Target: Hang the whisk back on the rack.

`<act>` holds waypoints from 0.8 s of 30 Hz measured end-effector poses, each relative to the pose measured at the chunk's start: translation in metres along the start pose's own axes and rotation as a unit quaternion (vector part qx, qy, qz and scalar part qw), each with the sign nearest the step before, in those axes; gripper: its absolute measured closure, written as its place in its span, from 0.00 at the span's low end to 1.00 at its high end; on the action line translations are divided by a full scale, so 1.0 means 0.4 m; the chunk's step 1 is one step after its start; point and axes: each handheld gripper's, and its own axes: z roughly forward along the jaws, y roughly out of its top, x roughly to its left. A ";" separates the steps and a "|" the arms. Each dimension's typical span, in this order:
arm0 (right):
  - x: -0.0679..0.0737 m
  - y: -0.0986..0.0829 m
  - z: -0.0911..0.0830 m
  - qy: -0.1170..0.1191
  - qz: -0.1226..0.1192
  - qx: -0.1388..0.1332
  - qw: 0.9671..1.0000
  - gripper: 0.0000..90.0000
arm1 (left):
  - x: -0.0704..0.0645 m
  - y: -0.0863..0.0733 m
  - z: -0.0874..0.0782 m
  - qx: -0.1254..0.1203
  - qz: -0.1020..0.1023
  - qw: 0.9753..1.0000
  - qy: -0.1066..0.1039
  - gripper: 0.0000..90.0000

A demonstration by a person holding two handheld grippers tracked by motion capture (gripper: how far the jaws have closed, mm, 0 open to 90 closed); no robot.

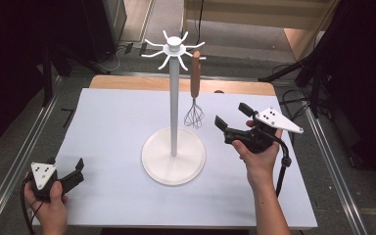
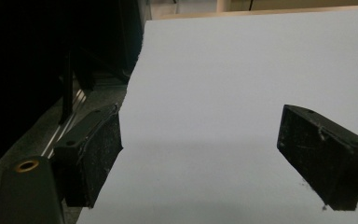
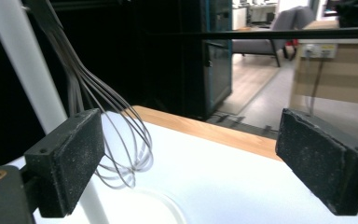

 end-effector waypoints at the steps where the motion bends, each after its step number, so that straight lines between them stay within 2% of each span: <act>1: -0.006 -0.007 -0.003 -0.008 0.000 0.001 1.000 0.10 | 0.000 0.000 0.000 0.000 0.000 1.000 0.000 0.16; 9: -0.041 -0.053 -0.027 -0.043 -0.001 0.021 0.999 0.10 | -0.001 0.000 0.000 -0.001 0.002 1.000 0.001 0.16; 16: -0.070 -0.088 -0.046 -0.059 0.011 0.030 0.998 0.10 | -0.001 0.000 0.000 -0.001 0.003 1.000 0.001 0.16; 24: -0.092 -0.124 -0.071 -0.083 0.005 0.037 0.996 0.14 | -0.003 0.000 0.001 -0.001 0.004 1.000 0.002 0.16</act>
